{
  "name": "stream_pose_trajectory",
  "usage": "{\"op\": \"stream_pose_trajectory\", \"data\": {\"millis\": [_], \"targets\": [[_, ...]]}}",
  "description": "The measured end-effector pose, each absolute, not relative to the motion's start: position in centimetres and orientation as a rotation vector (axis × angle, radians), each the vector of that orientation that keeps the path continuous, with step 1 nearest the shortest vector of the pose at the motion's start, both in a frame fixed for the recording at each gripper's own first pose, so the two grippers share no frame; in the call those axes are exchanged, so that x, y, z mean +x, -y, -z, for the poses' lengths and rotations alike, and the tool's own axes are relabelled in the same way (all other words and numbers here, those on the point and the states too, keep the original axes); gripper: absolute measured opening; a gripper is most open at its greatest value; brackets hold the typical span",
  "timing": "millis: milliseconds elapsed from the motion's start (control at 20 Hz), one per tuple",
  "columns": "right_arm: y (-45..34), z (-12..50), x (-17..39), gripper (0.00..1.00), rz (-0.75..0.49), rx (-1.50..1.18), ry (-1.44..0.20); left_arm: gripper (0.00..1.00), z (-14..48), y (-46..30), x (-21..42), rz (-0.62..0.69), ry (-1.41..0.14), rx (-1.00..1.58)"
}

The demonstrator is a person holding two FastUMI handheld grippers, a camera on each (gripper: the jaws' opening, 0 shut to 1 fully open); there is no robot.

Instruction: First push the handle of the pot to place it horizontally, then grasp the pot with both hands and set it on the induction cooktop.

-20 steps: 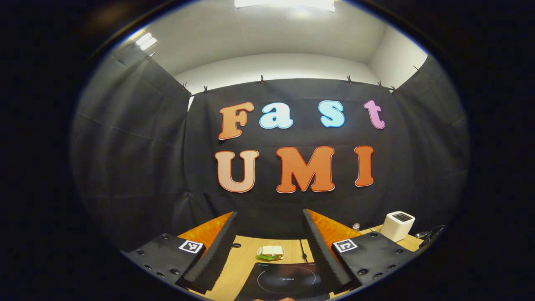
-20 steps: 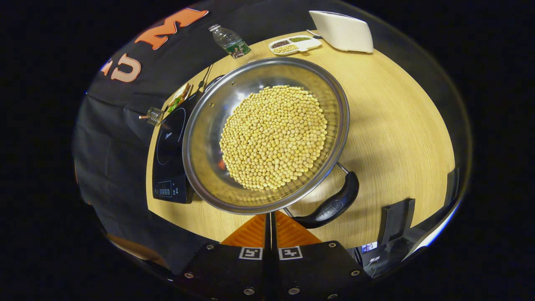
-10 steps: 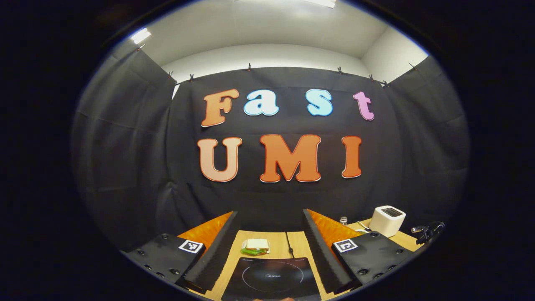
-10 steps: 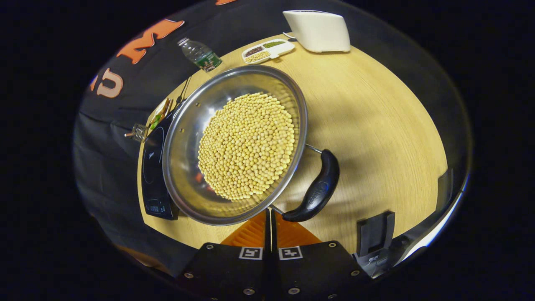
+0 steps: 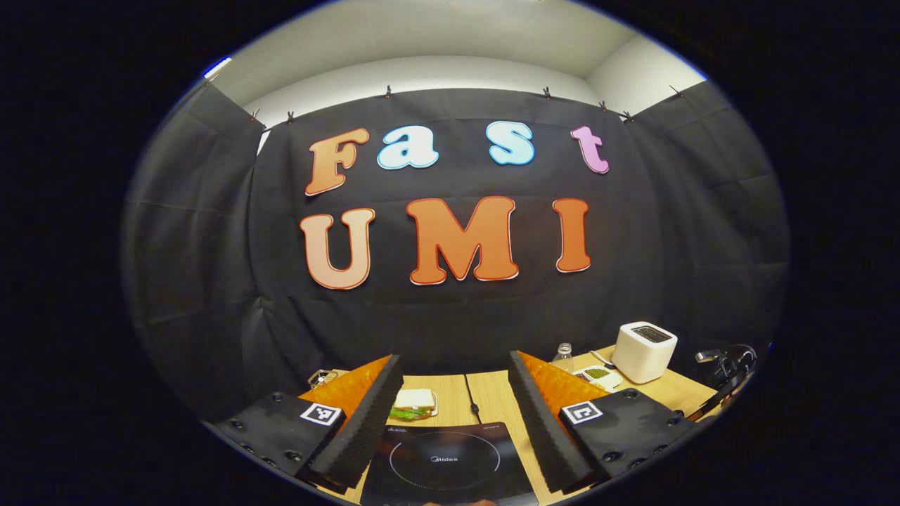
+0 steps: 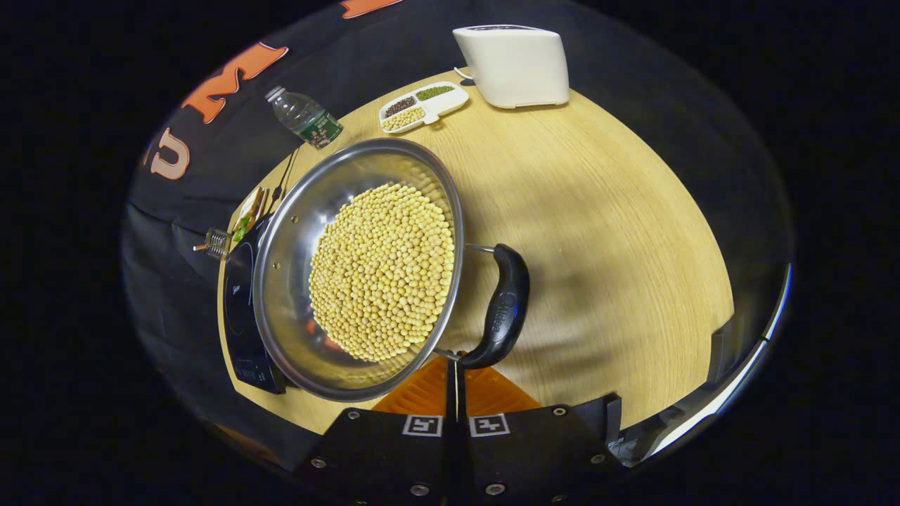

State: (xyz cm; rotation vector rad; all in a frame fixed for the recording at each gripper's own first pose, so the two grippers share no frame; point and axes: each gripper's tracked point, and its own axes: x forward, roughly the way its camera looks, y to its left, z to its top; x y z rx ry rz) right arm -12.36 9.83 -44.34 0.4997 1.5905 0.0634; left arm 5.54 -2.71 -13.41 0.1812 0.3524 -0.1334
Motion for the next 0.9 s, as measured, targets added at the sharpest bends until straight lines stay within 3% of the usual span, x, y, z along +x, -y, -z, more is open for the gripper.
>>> {"op": "stream_pose_trajectory", "data": {"millis": [400,900], "targets": [[-7.3,46.2,-8.5,0.0,0.009,0.44,-1.579,1.0,17.9,1.4,6.8,0.138,-0.424,0.148],[-5.6,48.0,-3.6,0.0,0.077,0.337,-1.522,0.98,29.6,6.8,5.3,0.273,-0.685,0.123]]}}
